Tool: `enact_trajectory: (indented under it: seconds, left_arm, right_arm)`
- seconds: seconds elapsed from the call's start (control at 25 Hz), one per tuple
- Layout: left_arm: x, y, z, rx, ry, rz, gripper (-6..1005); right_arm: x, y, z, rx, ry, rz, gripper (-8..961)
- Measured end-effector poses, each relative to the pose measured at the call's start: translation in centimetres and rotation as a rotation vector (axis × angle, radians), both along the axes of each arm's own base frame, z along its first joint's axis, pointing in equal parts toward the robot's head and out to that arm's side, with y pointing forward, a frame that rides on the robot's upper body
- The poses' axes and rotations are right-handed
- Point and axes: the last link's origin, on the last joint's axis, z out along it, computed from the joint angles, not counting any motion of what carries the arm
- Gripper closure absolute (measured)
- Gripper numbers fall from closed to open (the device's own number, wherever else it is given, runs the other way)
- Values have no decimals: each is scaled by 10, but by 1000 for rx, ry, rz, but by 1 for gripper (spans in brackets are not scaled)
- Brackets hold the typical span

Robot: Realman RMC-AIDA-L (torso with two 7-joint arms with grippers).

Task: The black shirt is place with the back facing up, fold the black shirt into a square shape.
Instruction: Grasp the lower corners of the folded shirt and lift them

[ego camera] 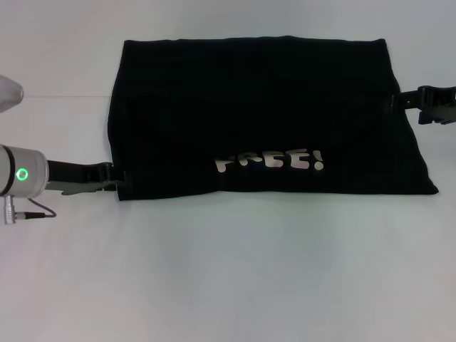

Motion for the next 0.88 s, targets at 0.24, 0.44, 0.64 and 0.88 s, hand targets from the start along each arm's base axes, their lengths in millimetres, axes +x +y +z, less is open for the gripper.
enact_trajectory:
  seconds: [0.24, 0.44, 0.64, 0.88]
  left_arm:
    - [1, 2, -5, 6, 14, -3, 632]
    - [3, 0, -11, -8, 11, -4, 645]
    - [6, 1, -16, -17, 4, -7, 658]
    - [11, 2, -21, -29, 6, -16, 674]
  right_arm:
    - [0, 0, 0, -1, 1, 0, 54]
    - [2, -1, -1, -3, 1, -6, 54]
    - [5, -3, -1, -4, 0, -12, 54]
    - [7, -4, -1, -3, 1, -16, 53]
